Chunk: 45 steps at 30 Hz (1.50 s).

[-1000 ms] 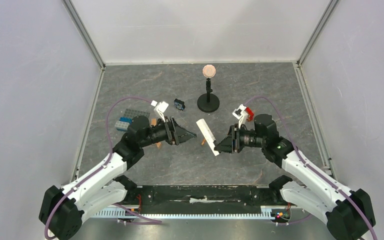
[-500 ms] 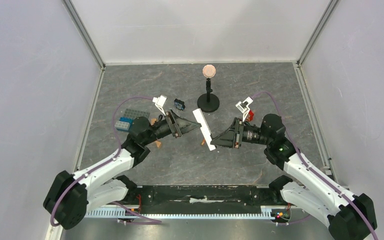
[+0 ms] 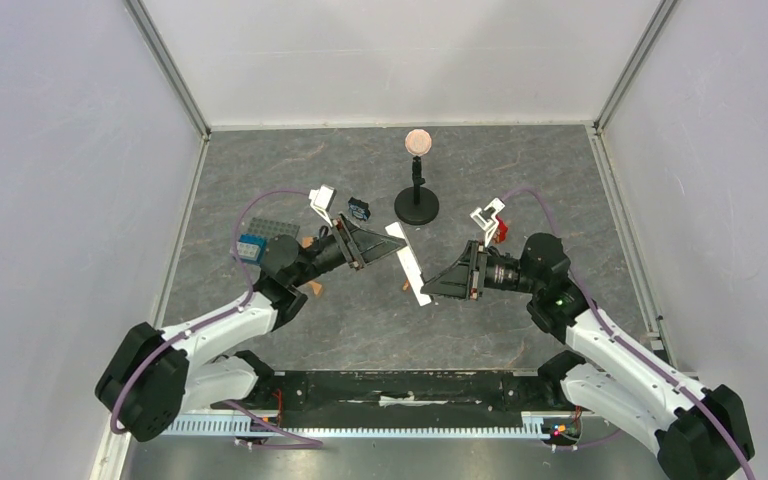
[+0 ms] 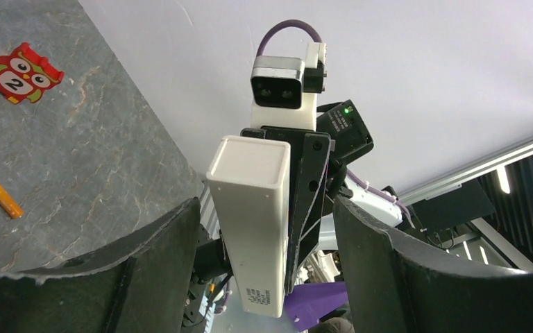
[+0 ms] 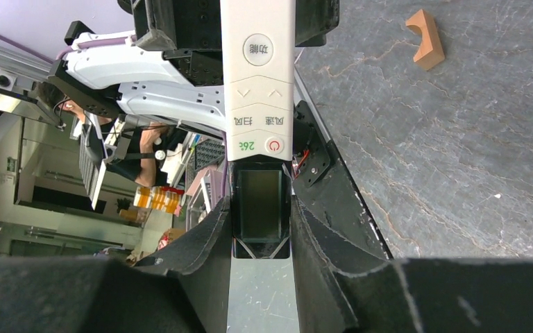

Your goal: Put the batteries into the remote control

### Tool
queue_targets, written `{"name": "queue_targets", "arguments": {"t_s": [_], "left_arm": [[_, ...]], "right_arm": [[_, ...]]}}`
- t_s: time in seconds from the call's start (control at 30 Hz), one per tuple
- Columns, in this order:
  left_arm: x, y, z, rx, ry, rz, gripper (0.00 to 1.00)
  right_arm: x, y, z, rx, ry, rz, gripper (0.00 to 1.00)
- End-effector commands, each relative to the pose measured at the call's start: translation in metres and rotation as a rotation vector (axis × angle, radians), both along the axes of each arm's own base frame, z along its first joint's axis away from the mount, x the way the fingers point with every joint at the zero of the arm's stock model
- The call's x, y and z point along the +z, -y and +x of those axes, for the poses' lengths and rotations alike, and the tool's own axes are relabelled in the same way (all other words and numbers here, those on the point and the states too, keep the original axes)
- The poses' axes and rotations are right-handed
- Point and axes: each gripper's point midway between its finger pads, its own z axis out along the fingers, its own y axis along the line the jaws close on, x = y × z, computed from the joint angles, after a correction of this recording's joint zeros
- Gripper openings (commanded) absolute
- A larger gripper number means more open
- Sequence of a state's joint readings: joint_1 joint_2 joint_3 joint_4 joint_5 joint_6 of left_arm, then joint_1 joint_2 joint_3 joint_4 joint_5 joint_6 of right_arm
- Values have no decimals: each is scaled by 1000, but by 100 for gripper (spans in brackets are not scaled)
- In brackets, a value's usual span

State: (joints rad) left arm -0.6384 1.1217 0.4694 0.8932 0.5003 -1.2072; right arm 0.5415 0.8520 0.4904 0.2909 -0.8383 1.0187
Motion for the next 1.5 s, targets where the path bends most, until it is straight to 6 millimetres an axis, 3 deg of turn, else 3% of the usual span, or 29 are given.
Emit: {"name": "queue_targets", "arguments": {"t_s": [0.0, 0.13, 0.3, 0.43, 0.5, 0.63, 0.7, 0.8, 1.0, 1.1, 1.23, 1.47], "left_arm": [[18, 0, -6, -23, 60, -73, 76], [17, 2, -8, -42, 69, -79, 69], [16, 4, -10, -71, 65, -86, 51], [16, 5, -10, -77, 48, -95, 21], [18, 5, -9, -75, 20, -101, 3], [16, 0, -2, -2, -70, -103, 2], [8, -6, 9, 89, -161, -87, 2], [-1, -15, 17, 203, -258, -84, 2], [6, -29, 22, 288, -331, -151, 2], [6, -33, 23, 305, -340, -161, 2], [3, -33, 23, 308, -346, -158, 2], [10, -32, 19, 291, -308, -167, 2]], "right_arm": [[19, -2, -9, 49, 44, 76, 16], [23, -2, -15, 79, 24, 109, 16], [23, -2, -17, 93, 14, 114, 17], [24, -2, -17, 88, 4, 111, 19], [26, -2, -15, 68, 15, 115, 29], [37, 4, 1, -70, 72, 149, 66], [40, 6, 14, -198, 54, 188, 77], [45, 2, 18, -286, 25, 235, 85], [35, -23, 18, -374, -27, 162, 88], [34, -32, 15, -407, -87, 174, 83], [35, -37, 14, -461, -145, 224, 74], [36, -37, 15, -555, -207, 289, 71]]}}
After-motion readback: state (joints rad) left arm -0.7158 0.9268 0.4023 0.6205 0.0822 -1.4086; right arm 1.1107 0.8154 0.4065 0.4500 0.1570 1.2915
